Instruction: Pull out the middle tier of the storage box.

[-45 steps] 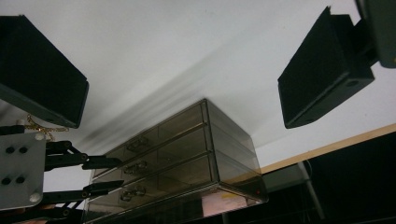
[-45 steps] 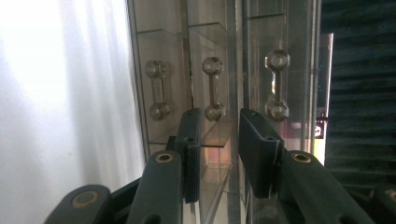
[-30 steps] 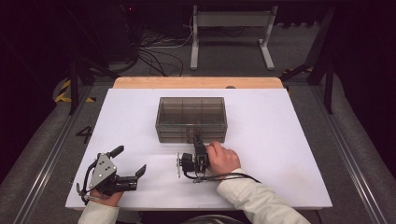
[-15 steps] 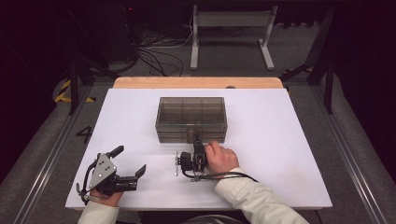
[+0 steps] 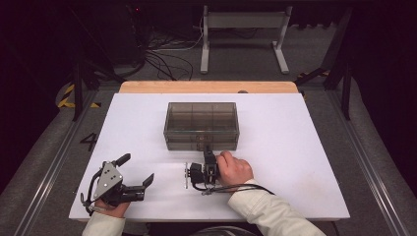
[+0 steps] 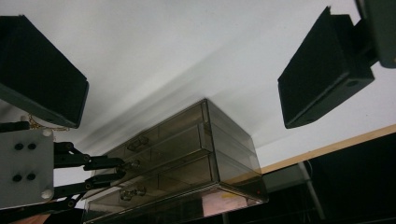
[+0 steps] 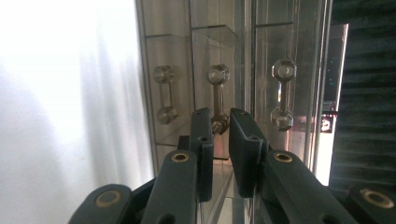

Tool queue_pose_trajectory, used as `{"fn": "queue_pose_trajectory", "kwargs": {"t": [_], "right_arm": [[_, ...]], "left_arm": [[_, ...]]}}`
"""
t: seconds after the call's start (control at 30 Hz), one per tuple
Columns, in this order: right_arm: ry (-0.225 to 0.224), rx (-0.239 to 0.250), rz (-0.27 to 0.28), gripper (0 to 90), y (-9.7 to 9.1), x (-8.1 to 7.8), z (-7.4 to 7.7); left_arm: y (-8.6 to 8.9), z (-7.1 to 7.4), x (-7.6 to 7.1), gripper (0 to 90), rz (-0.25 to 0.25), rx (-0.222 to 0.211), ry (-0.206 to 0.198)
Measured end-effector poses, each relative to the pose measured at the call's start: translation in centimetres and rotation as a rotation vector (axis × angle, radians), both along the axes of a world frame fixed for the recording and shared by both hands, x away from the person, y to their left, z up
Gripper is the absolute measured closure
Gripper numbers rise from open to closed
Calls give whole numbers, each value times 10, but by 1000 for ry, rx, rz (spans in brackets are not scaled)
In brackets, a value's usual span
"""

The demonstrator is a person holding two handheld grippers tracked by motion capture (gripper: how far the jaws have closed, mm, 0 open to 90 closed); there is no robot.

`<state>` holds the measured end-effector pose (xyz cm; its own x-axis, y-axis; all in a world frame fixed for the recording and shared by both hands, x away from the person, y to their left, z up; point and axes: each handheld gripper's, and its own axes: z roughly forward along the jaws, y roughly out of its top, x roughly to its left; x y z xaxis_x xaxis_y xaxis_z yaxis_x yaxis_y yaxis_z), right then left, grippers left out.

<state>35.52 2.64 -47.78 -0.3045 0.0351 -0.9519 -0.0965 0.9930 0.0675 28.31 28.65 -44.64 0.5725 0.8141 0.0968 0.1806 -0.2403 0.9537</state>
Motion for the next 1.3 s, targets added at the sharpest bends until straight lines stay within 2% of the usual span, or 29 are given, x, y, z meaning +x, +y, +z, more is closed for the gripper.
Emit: {"fn": "queue_pose_trajectory", "kwargs": {"t": [0.23, 0.27, 0.4, 0.43, 0.67, 0.7, 0.8, 1.03, 1.07, 1.1, 1.13, 1.17, 1.2, 1.27, 1.3], "right_arm": [[23, 13, 13, 800, -2, -7, 3], [56, 18, 14, 791, -2, -9, 6], [70, 26, 25, 771, -4, -10, 7], [92, 40, 30, 741, -5, -10, 9], [124, 69, 60, 710, -9, -12, 20], [136, 90, 49, 706, -10, -13, 22], [142, 91, 66, 698, -12, -12, 26], [157, 128, 90, 677, -17, -14, 36], [164, 133, 82, 672, -17, -14, 37], [189, 151, 101, 666, -19, -13, 41], [189, 151, 101, 666, -19, -13, 41], [218, 172, 114, 653, -20, -13, 46], [218, 172, 114, 653, -20, -13, 46], [264, 195, 134, 634, -23, -12, 52], [264, 195, 134, 634, -23, -12, 52]], "left_arm": [[0, 0, 0, 27, 0, 0, 1], [0, 0, 0, 27, 0, 0, 1], [0, 0, 0, 27, -1, 0, 1], [0, 0, 0, 27, 0, 1, 0], [0, 0, 0, 27, 1, 1, 0], [0, 0, 0, 27, 1, -1, -1], [0, 0, 0, 27, 1, 2, 0], [0, 0, 0, 27, 1, 1, 2], [0, 0, 0, 27, 1, 2, 0], [0, 0, 0, 27, 0, 2, 0], [0, 0, 0, 27, 0, 1, 2], [0, 0, 0, 27, 1, 1, 2], [0, 0, 0, 26, 1, 1, 2], [0, 0, 0, 27, 1, 2, -1], [0, 0, 0, 27, 0, 1, 0]]}}
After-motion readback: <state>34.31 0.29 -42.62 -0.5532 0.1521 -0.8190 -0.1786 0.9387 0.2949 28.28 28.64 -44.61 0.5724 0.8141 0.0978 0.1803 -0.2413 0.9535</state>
